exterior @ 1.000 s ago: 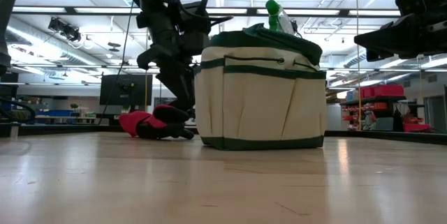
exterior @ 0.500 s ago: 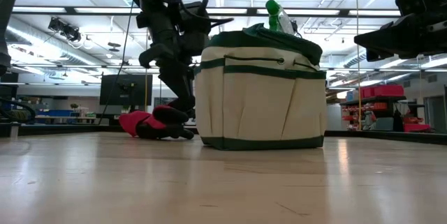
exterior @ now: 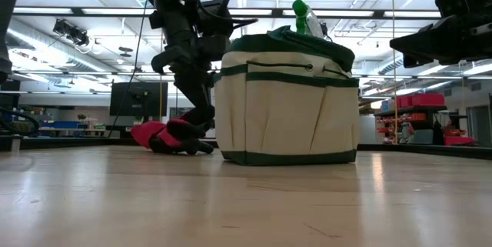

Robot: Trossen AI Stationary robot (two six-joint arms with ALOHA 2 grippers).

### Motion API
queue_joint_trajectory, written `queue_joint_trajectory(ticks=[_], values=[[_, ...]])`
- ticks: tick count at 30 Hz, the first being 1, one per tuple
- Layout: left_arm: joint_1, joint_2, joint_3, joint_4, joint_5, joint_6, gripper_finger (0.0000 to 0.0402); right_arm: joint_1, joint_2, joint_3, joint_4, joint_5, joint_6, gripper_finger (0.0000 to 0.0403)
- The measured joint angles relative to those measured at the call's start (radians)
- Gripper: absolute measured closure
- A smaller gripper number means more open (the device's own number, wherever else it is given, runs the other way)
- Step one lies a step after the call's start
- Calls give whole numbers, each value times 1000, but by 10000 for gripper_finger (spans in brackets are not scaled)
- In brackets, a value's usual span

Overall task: Pick & Place Garden tools in Gardening bag
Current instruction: Put the red gloves into the light brown and green gardening bag

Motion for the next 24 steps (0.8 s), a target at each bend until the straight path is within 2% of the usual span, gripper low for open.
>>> queue_joint_trajectory(ticks=[4, 15, 24], values=[[0, -9, 20, -42, -10, 0, 395, 0, 0, 0, 0, 0, 0, 401], [0, -52, 173, -224, -17, -35, 396, 0, 0, 0, 0, 0, 0, 401], [1, -72, 350, -362, -24, -88, 396, 0, 0, 0, 1, 0, 0, 401]])
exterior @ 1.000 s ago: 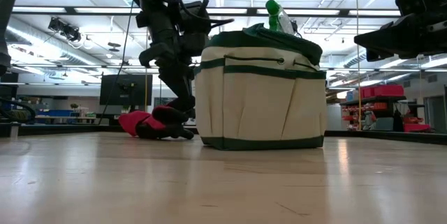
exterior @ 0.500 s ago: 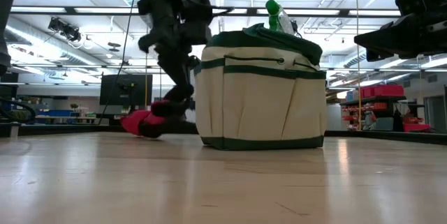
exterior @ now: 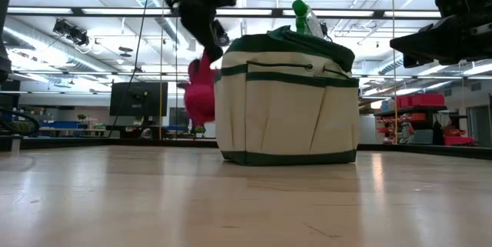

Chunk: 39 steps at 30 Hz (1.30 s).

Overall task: Pick & Place Garden tools in Gardening bag
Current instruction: Put the red gloves into the light brown and green gardening bag

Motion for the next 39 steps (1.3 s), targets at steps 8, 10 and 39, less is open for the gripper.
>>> queue_joint_trajectory(ticks=[8, 10, 39], values=[[0, -1, 161, -61, -2, -55, 396, 0, 0, 0, 0, 1, 0, 401], [0, -1, 203, -75, -2, -67, 396, 0, 0, 0, 0, 0, 0, 401], [-143, -2, 503, 24, 16, -235, 396, 0, 0, 0, 0, 0, 0, 401]])
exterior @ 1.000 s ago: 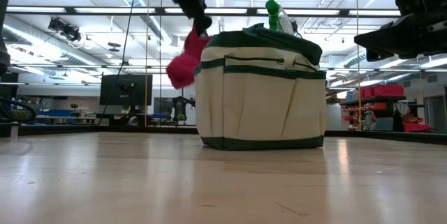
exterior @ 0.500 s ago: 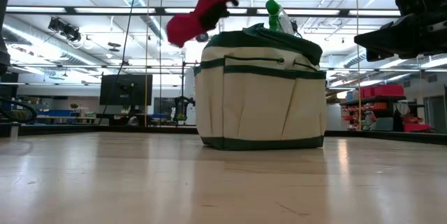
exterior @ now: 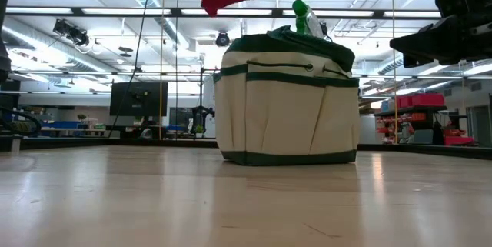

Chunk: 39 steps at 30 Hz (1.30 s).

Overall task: Pick & Place Garden tools in Gardening bag
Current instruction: Put the red gloves into the light brown and green gardening bag

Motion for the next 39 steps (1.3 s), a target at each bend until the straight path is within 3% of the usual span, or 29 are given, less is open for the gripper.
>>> queue_joint_trajectory(ticks=[25, 39], values=[[-163, 36, -1, 219, 1, -84, 396, 0, 0, 0, 0, 0, 0, 401], [-187, 107, -2, 222, -7, -103, 396, 0, 2, 0, 8, 0, 0, 401]])
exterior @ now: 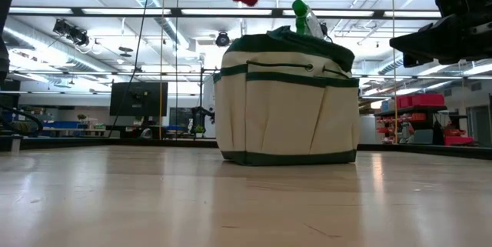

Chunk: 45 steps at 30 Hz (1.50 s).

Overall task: Pick & Place Garden tools in Gardening bag
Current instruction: Put the red gloves into the light brown and green gardening bag

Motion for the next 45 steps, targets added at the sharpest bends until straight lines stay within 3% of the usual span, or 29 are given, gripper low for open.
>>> queue_joint_trajectory(ticks=[14, 33, 45], values=[[1, 8, 0, 0, -92, -9, 396, 0, 0, 0, 0, 0, 0, 401], [2, 101, 1, 187, -47, -37, 396, 0, 5, 0, 5, 0, 0, 401], [2, 117, 0, 197, -54, -65, 396, 0, 5, 0, 7, 0, 0, 401]])
